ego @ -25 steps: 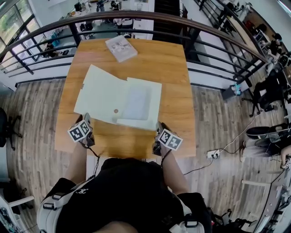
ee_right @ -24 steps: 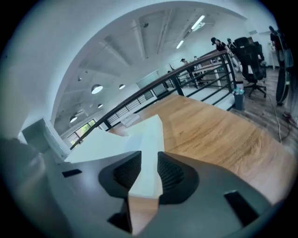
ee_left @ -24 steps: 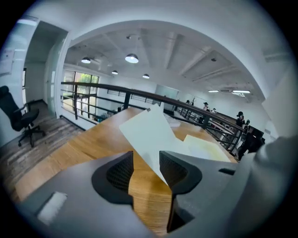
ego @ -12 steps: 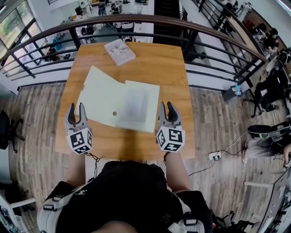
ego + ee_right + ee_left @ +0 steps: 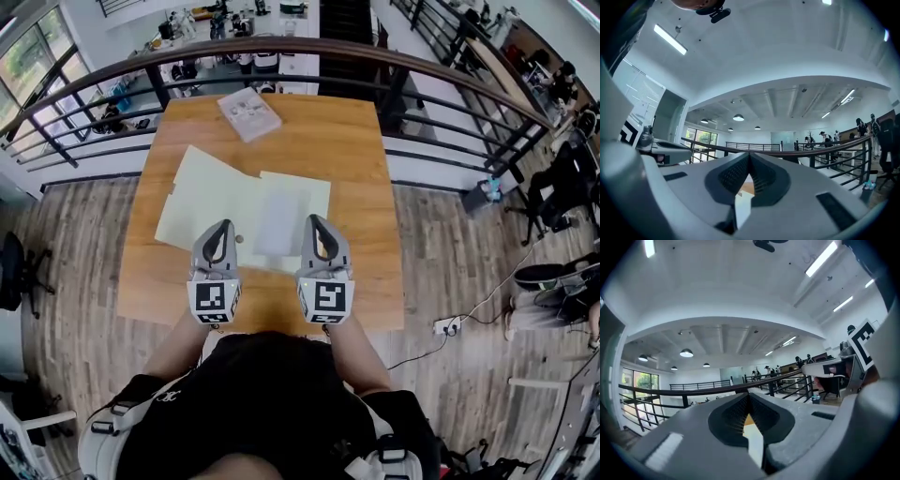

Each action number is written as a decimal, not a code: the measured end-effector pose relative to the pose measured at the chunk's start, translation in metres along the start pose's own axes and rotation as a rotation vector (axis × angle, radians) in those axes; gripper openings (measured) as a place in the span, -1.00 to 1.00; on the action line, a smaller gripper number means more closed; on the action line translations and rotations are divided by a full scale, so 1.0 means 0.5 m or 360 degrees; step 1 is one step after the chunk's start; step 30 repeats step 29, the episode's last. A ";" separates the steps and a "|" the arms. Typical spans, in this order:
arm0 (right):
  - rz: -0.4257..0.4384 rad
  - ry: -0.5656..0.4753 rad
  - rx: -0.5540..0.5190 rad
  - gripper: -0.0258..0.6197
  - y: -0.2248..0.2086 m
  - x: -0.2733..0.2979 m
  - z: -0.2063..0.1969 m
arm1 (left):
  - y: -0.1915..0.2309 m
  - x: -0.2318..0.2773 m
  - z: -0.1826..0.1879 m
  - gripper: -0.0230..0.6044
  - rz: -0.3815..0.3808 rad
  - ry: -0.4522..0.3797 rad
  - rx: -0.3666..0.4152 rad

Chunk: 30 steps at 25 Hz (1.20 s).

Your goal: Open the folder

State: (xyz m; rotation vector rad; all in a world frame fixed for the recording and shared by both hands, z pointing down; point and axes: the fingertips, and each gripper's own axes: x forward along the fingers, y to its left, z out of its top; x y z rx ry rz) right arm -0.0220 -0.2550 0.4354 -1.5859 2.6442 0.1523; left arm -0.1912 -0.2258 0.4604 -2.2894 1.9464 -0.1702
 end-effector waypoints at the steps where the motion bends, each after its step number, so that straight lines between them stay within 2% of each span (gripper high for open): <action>1: 0.0011 0.0016 0.0000 -0.91 0.009 0.000 -0.008 | -0.009 0.002 -0.007 -0.91 -0.0026 0.0019 -0.0020; 10: 0.0038 0.0096 0.0040 -0.91 0.028 -0.001 -0.035 | -0.013 0.010 -0.033 -0.91 -0.0060 0.0111 -0.0077; 14: 0.0012 0.0119 0.0150 -0.91 0.014 0.002 -0.043 | 0.000 0.013 -0.039 -0.91 -0.0051 0.0135 -0.0152; 22: -0.0068 0.0133 0.0164 -0.91 -0.022 -0.008 -0.051 | 0.010 0.008 -0.042 -0.92 -0.0030 0.0143 -0.0130; 30: -0.0087 0.0125 0.0169 -0.91 -0.027 -0.017 -0.047 | 0.017 -0.004 -0.040 -0.92 -0.0016 0.0140 -0.0126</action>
